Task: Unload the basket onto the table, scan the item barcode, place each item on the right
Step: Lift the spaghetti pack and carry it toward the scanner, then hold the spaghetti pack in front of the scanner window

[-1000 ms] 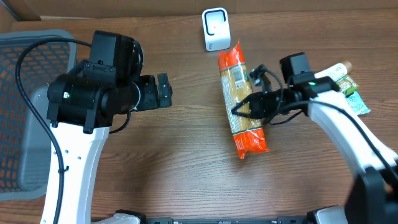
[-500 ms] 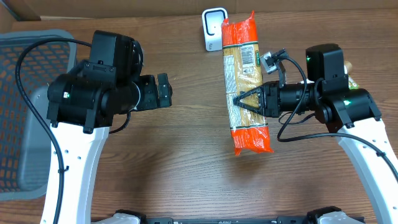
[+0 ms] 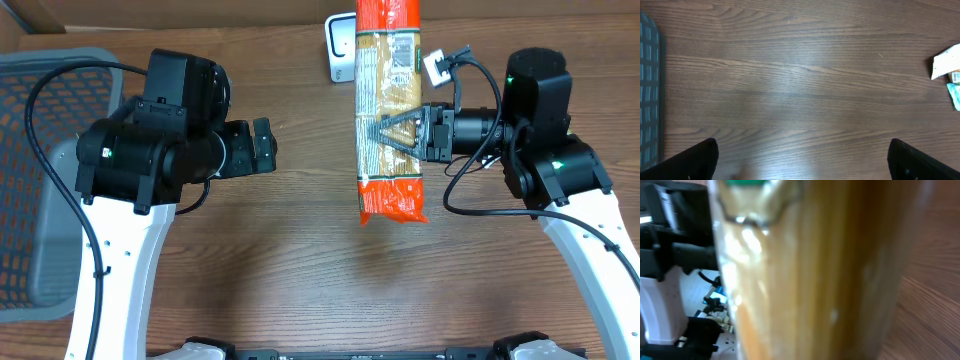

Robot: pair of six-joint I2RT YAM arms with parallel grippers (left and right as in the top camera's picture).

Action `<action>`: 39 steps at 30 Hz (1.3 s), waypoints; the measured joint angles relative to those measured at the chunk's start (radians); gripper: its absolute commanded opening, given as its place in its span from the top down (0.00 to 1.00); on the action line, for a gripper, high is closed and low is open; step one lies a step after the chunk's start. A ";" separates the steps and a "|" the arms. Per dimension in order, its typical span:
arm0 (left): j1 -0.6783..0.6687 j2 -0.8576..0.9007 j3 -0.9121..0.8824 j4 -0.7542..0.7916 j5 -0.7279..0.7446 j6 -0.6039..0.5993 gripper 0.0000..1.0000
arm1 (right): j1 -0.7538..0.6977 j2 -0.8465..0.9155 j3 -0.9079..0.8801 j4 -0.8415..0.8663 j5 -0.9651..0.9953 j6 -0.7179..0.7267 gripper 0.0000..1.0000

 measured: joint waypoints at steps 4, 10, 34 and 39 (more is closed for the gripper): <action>0.000 0.000 0.000 0.000 0.000 0.000 0.00 | 0.038 0.045 0.052 0.007 0.003 0.052 0.96; 0.000 0.000 0.000 0.000 0.000 0.000 0.00 | 0.126 0.212 0.253 -0.349 0.278 -0.043 0.96; 0.000 0.000 0.000 -0.001 0.000 0.000 0.00 | 0.255 1.068 0.694 -0.006 1.965 -1.151 0.96; 0.000 0.000 0.000 0.000 0.000 0.000 0.00 | 0.255 1.096 0.694 0.174 2.020 -1.307 0.96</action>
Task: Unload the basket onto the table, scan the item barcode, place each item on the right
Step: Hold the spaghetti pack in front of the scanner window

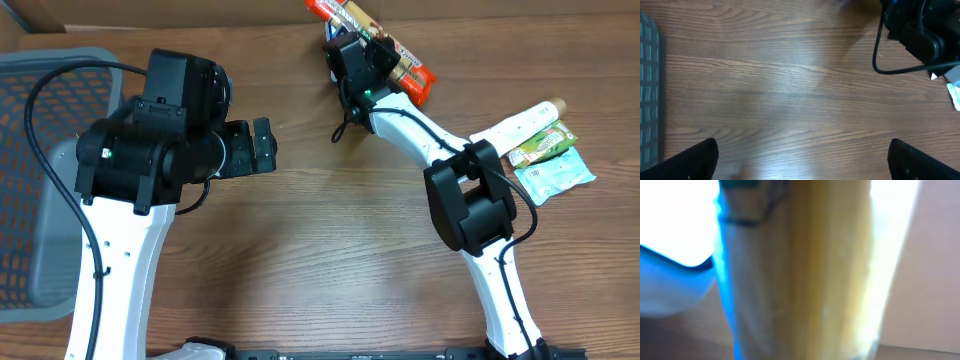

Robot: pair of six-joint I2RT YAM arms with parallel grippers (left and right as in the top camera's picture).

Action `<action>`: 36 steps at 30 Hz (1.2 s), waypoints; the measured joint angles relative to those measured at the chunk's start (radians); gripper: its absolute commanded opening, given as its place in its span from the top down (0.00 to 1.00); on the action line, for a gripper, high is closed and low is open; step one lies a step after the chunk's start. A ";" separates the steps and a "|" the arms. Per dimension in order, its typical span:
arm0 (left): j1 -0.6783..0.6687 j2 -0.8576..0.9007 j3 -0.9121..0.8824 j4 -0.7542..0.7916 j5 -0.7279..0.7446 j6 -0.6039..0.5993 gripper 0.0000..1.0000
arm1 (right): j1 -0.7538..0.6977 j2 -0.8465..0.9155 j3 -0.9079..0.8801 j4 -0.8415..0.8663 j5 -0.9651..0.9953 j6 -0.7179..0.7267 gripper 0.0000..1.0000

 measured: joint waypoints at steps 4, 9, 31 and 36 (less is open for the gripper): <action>0.000 0.000 0.000 -0.001 0.000 0.000 0.00 | 0.000 0.011 0.000 0.095 0.040 -0.095 0.96; 0.000 0.000 0.000 -0.001 0.000 0.000 0.00 | 0.000 0.039 0.000 0.105 0.076 -0.187 0.96; 0.000 0.000 0.000 -0.001 0.000 0.000 0.00 | 0.000 0.083 0.000 0.248 0.214 -0.280 0.96; 0.000 0.000 0.000 0.000 0.000 0.000 0.00 | 0.007 0.056 0.000 0.187 0.221 -0.264 0.96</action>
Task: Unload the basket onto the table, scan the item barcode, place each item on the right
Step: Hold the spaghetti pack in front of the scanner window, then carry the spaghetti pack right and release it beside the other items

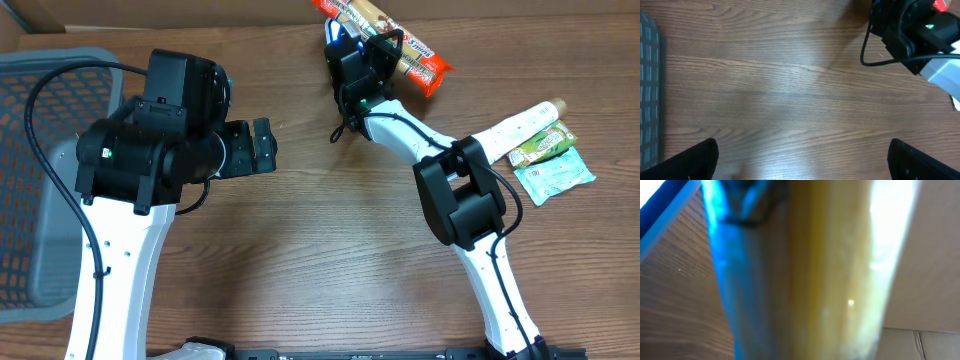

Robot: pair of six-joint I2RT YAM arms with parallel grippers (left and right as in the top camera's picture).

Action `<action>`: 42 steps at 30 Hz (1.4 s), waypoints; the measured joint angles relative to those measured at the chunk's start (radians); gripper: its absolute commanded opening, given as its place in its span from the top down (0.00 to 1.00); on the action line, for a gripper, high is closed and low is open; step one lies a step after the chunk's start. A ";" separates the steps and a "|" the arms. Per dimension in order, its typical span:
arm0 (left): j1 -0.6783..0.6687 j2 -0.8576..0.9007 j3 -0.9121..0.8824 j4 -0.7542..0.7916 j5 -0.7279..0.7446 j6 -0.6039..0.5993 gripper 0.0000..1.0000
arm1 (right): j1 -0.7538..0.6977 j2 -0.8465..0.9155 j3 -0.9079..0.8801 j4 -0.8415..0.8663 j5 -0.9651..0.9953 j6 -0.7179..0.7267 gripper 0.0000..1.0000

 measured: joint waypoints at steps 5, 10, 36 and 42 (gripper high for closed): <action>0.000 0.000 0.000 -0.001 0.000 0.000 0.00 | 0.013 -0.153 0.001 -0.315 -0.027 0.158 0.96; 0.000 0.000 0.000 0.000 0.000 0.000 0.00 | 0.013 -0.446 0.003 -0.878 -0.228 0.534 0.96; 0.000 0.000 0.000 0.000 0.000 0.000 0.01 | -0.781 -0.743 -0.579 -1.098 -0.998 1.878 0.77; 0.000 0.000 0.000 0.000 0.000 0.000 0.00 | -0.780 -0.742 -0.626 -1.019 -0.999 1.802 0.44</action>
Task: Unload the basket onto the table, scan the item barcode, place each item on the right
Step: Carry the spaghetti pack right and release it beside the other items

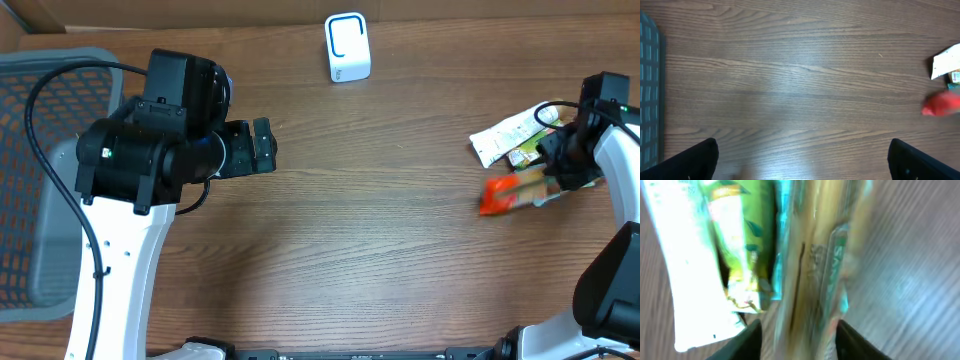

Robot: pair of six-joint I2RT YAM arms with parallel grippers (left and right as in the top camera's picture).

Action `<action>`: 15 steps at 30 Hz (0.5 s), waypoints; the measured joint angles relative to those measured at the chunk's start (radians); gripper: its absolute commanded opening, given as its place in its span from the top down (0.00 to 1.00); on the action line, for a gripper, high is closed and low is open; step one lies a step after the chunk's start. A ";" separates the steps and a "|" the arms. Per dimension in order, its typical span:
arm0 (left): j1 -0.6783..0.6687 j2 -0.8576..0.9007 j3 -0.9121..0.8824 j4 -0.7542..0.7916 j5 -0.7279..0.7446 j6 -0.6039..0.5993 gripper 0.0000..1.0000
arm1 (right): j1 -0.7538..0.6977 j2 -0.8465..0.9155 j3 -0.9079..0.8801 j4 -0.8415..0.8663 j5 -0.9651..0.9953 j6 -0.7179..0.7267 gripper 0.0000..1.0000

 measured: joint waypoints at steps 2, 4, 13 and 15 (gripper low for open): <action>0.000 0.000 0.000 0.000 0.000 0.000 0.00 | 0.000 0.000 0.016 -0.005 -0.053 -0.071 0.42; 0.000 0.000 0.000 0.000 0.000 0.000 0.00 | 0.003 -0.002 0.044 -0.034 -0.114 -0.146 0.41; 0.000 0.001 0.000 0.000 0.000 0.000 0.00 | 0.167 -0.297 0.245 -0.356 -0.319 -0.426 0.00; 0.000 0.001 0.000 0.001 0.000 0.000 0.01 | 0.219 -0.410 0.275 -0.383 -0.345 -0.452 0.00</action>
